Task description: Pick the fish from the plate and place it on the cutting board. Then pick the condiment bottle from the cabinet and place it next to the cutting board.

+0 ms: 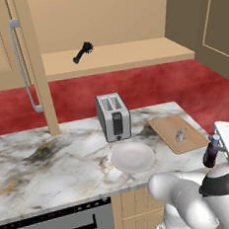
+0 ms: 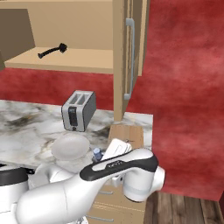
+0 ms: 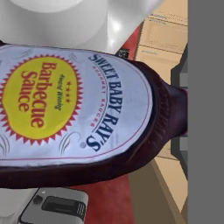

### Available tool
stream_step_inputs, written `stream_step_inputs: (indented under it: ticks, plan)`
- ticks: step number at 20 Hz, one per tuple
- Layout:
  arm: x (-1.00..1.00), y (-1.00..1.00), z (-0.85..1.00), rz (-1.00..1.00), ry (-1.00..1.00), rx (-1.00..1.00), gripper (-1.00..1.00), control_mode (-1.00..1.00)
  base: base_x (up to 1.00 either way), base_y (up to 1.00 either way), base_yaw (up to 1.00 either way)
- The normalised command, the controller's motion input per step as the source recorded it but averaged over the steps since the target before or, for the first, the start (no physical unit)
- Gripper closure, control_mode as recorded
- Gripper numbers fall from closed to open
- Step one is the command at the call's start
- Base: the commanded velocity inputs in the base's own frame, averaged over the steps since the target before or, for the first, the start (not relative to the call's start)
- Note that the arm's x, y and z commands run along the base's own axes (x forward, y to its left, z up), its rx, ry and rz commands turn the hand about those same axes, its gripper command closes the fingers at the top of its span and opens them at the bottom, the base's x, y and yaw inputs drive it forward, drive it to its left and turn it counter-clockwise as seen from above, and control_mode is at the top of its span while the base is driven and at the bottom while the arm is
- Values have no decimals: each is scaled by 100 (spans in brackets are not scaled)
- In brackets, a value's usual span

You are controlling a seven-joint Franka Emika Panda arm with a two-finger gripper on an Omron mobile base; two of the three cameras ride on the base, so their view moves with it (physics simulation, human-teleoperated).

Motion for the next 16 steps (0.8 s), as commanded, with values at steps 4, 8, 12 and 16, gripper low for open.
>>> stream_step_inputs:
  ticks: [4,8,12,16]
  plan:
    - [8,-7,-19,1,-3,0,100,-100,0,0,0]
    - [11,-7,-10,0,0,0,100,-100,0,0,0]
    - [14,-10,-5,0,0,1,100,-100,0,0,0]
    - [15,-11,-1,0,0,0,100,-100,0,0,0]
